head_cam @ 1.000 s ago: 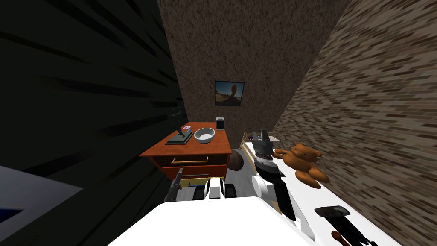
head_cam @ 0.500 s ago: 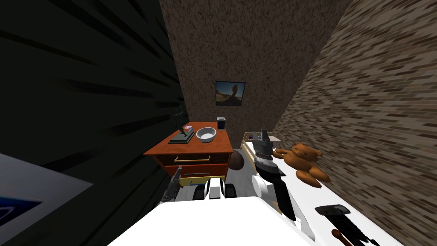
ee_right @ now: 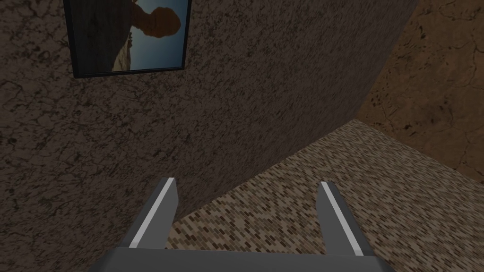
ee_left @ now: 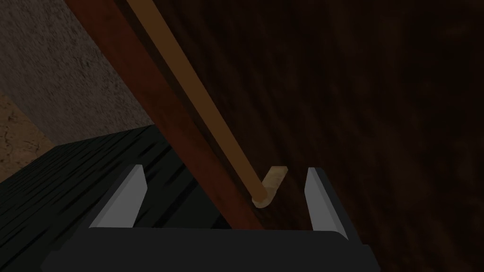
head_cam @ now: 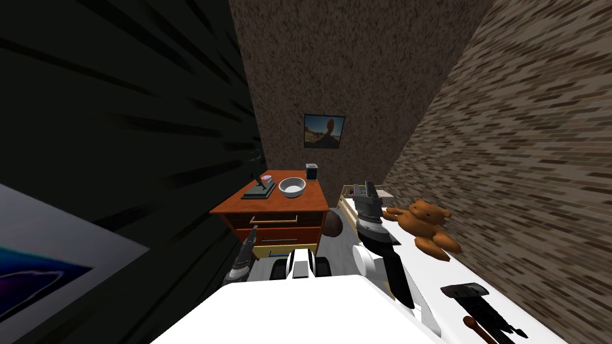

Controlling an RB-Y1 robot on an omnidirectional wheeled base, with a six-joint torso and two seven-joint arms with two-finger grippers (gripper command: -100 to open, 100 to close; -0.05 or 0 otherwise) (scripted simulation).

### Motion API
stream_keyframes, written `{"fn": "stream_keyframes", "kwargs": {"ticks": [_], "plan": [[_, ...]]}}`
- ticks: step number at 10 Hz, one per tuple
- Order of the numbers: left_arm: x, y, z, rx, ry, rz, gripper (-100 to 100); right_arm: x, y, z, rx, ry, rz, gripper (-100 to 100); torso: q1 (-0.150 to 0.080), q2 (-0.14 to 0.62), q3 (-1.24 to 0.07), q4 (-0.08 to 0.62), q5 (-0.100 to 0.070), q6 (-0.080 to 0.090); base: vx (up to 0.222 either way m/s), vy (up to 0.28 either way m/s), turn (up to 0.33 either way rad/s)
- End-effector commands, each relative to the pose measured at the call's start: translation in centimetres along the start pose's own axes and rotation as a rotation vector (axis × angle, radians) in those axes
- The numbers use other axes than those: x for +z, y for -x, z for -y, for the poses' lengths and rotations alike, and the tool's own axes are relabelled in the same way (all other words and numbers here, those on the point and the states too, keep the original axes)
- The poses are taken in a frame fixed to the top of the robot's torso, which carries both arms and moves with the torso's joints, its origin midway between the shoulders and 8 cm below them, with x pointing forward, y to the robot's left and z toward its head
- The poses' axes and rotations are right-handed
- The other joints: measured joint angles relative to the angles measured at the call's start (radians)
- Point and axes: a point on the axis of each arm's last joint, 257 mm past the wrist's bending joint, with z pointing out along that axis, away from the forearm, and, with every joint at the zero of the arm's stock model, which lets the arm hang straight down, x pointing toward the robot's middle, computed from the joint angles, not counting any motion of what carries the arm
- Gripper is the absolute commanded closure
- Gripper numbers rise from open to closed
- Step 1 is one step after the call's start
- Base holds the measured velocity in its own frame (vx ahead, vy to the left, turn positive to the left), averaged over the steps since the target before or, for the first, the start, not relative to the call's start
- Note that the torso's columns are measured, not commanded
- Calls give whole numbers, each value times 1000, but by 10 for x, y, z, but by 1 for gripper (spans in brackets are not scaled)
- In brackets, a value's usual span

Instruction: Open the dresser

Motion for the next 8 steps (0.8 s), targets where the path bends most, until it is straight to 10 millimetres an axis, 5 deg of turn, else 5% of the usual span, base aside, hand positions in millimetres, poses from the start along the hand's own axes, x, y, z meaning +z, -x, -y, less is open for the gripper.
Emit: {"fn": "stream_keyframes", "kwargs": {"ticks": [1, 8], "plan": [[7, -14, 5, -44, 13, 45, -100, 0, 0, 0, 0, 0, 0, 0, -1, 0, 0, 0, 0, 0, -6, 13, 3], [52, 2, -8, -39, 7, 29, -100, 0, 0, 0, 0, 0, 0, 0, 0, 0, 0, 0, 0, 0, -20, -22, 10]]}}
